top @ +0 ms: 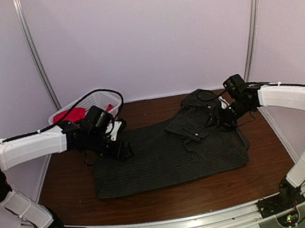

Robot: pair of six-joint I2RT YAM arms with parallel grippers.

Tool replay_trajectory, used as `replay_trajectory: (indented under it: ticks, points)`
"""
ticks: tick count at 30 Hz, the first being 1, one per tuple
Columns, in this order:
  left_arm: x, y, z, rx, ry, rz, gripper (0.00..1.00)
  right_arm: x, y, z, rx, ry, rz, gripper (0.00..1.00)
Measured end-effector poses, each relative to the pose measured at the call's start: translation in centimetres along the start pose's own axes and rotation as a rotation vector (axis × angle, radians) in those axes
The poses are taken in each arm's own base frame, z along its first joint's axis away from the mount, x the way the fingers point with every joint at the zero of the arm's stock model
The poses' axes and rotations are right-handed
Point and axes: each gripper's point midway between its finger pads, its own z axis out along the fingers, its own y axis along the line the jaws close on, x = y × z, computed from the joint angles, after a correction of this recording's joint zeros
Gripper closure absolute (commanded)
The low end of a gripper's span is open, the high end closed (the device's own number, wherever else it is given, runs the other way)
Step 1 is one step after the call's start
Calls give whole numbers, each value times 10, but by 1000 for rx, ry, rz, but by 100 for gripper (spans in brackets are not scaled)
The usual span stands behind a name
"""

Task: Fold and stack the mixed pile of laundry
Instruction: Adjust the 1/3-folded T-shirt at the center of the board.

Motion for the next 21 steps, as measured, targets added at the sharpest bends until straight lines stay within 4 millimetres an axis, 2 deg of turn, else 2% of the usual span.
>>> replay_trajectory:
  ticks: [6, 11, 21]
  points:
    - [-7, 1, 10, -15, -1, -10, 35, -26, 5, 30, 17, 21, -33, 54]
    - [-14, 2, 17, -26, 0, -12, 35, -42, -8, 59, 73, 54, -59, 64]
    - [-22, 1, 19, -34, -6, -12, 35, -54, -36, 84, 184, 103, -92, 66]
